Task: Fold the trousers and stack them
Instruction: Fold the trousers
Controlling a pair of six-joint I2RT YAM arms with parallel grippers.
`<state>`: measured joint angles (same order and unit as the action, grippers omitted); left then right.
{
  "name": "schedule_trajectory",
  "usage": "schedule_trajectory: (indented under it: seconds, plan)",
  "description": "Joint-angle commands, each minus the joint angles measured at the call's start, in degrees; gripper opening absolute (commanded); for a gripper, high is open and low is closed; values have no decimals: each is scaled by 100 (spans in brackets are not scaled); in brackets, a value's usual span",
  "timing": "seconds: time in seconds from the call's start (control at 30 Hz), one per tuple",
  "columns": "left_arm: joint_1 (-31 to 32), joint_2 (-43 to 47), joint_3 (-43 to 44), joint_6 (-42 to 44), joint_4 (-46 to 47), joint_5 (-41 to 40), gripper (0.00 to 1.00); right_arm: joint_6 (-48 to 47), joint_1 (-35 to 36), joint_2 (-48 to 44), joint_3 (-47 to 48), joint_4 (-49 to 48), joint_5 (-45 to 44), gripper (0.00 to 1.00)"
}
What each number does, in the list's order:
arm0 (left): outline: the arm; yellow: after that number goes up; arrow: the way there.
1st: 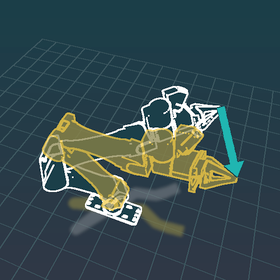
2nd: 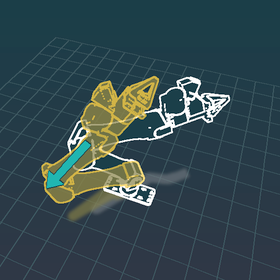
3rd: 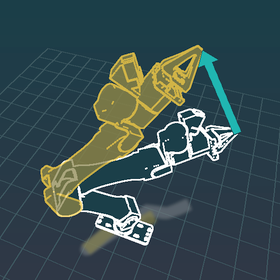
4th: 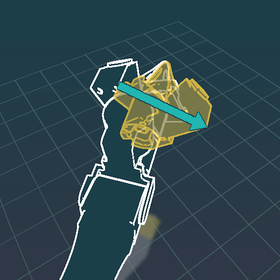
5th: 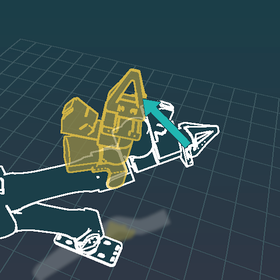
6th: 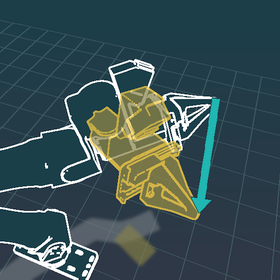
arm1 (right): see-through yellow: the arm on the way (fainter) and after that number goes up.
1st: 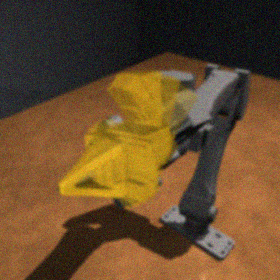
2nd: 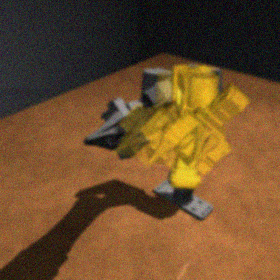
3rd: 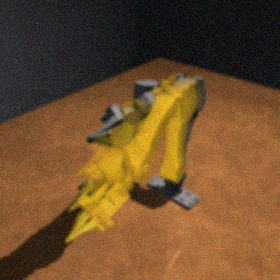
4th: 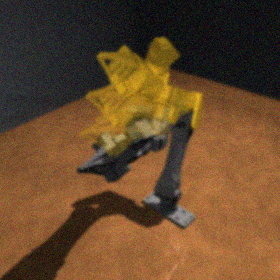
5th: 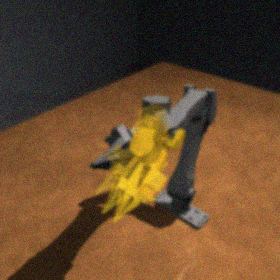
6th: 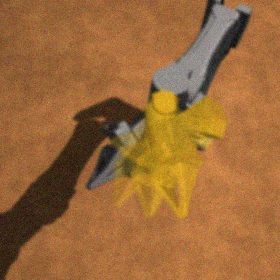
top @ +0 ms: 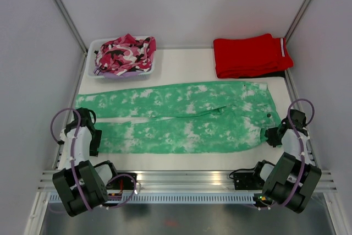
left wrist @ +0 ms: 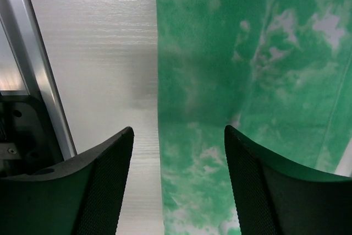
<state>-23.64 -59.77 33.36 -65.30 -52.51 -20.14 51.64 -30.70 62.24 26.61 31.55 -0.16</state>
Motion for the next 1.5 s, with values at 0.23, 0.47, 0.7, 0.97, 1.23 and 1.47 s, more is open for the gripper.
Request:
schedule_trajectory:
  seconds: [0.23, 0.47, 0.7, 0.97, 1.23, 1.47]
  plan:
    - [-9, -474, -454, 149, 1059, 450, 71, -40, 20, -115, 125, -229, 236, 35]
    - [-9, -983, -533, 518, 1611, 686, 38, -119, 20, -186, 64, -316, 69, 41]
    - [-9, -1319, -340, 773, 1561, 855, 2, -382, 20, -194, 318, -97, -220, 14]
    - [-9, -54, 1002, 1326, 532, -102, 2, -1068, 29, -493, 1521, 860, -1082, 0]
    - [-1, 336, 2709, 1599, -215, -823, 2, -1382, 37, -90, 2989, 793, -523, 0]
    - [-1, -902, 3456, 1872, 338, -746, 2, -2534, 273, 1315, 4026, 316, 351, 0]
